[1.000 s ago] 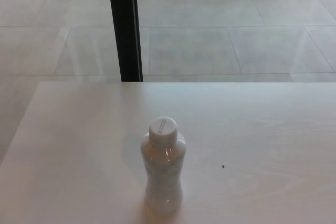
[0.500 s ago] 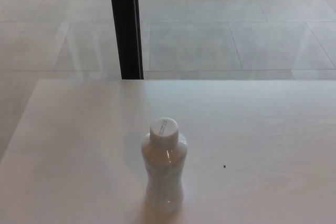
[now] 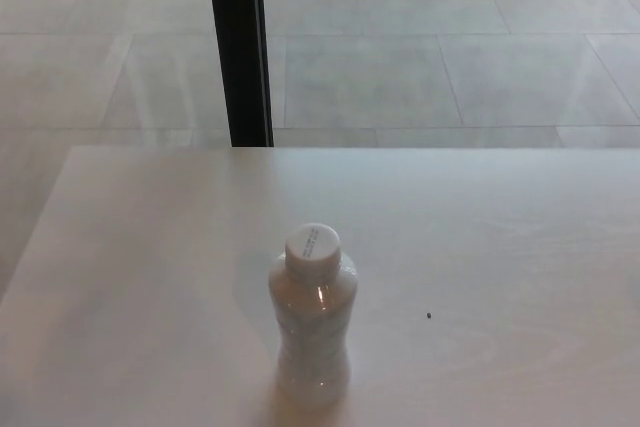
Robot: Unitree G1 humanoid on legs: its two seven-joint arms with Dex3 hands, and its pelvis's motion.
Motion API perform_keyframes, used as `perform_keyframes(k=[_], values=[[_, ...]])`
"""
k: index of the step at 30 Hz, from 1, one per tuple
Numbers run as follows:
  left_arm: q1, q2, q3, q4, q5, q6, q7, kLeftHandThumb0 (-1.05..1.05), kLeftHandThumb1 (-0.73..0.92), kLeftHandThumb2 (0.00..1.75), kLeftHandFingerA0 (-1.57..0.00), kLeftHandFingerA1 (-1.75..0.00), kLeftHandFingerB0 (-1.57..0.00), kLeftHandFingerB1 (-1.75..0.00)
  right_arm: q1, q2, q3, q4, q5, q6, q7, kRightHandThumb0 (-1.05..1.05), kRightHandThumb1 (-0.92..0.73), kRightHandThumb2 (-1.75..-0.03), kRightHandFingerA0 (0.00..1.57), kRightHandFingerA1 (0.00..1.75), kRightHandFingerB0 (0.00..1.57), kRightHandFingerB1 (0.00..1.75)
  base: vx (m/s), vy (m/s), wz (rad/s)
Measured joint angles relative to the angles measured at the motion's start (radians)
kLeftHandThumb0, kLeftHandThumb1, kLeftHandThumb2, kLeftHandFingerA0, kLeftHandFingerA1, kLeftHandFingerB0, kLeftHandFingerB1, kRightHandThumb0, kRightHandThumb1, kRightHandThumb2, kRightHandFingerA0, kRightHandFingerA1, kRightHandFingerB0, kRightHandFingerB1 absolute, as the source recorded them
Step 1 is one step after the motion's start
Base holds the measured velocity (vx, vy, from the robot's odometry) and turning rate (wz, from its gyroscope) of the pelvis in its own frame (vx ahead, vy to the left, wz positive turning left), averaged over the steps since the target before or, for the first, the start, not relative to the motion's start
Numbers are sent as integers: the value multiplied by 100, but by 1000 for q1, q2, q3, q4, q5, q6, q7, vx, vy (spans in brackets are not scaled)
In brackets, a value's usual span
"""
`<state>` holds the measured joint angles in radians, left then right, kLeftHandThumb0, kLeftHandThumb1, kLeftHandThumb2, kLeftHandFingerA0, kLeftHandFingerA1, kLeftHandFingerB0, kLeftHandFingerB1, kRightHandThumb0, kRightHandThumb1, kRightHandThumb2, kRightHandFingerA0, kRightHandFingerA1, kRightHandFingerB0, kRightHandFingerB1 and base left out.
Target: The robot uses its left hand to to lift the bottle kept on the middle of the desk and tilts it towards its right hand. It then uses its right hand to rotate its cap to open it and places the bottle and cap back on the desk
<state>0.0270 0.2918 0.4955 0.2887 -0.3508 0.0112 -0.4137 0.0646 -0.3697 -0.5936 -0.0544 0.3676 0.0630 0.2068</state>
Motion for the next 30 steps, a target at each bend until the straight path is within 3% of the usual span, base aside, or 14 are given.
perform_keyframes(k=[1,7,9,11,12,14,15,17,25,26,27,28,29,30], values=[[0,-10,-20,-34,-1,4,-1,-87,59,103,-22,-54,-21,-46,0,11,22,-25,0,6,0,-71,-85,-65,30,44,14,26,0,0,0],[22,-60,-162,-234,-1,44,-1,-85,60,104,-22,-55,-21,-47,0,52,152,-165,1,57,-1,-69,-88,-66,30,47,13,26,0,0,0],[32,-76,-225,-299,-1,62,-1,-87,79,65,-23,-48,-25,-34,-3,65,194,-209,7,86,-3,-69,-87,-65,29,48,13,26,0,0,0],[38,-82,-270,-337,0,79,-1,-87,79,64,-20,-46,-22,-34,-10,74,218,-235,14,110,-6,-69,-86,-65,30,48,13,27,0,0,0],[41,-84,-296,-358,1,94,-1,-84,59,102,-16,-53,-13,-45,-18,80,232,-247,18,127,-9,-72,-68,-99,26,56,7,41,0,0,0],[42,-87,-337,-379,5,114,3,-84,59,102,-16,-53,-13,-45,-30,90,252,-263,22,155,-18,-72,-68,-99,26,56,7,41,0,0,0],[42,-88,-351,-385,8,121,5,-87,79,64,-22,-46,-23,-34,-34,93,259,-268,23,165,-21,-70,-85,-65,33,49,15,28,0,0,0],[40,-90,-382,-392,17,132,9,-86,80,64,-19,-46,-19,-35,-39,98,271,-275,25,186,-29,-73,-65,-100,31,60,11,42,0,0,0],[-9,-87,-477,-419,62,182,37,-83,82,65,-13,-49,-21,-35,-56,131,309,-295,26,233,-56,-73,-66,-100,37,62,12,43,0,0,0],[-14,-86,-489,-419,72,185,42,-40,34,101,-5,-55,0,-50,-57,132,310,-298,26,236,-58,-75,-65,-100,39,63,15,44,0,0,0],[-18,-84,-502,-420,86,185,48,-40,34,101,-5,-55,0,-50,-58,133,311,-299,26,238,-59,-75,-65,-100,39,63,15,44,0,0,0],[-20,-78,-515,-420,99,186,54,-91,60,104,-5,-45,-10,-45,-58,133,311,-299,26,240,-60,-75,-64,-100,41,63,17,44,0,0,0],[-23,-71,-527,-420,113,188,60,-93,80,66,-1,-41,-12,-32,-58,134,311,-300,26,242,-63,-74,-65,-100,39,64,15,44,0,0,0],[-25,-66,-536,-420,125,189,65,-98,65,107,-2,-26,-12,-33,-58,134,311,-301,26,243,-64,-74,-65,-100,37,63,14,44,0,0,0]])
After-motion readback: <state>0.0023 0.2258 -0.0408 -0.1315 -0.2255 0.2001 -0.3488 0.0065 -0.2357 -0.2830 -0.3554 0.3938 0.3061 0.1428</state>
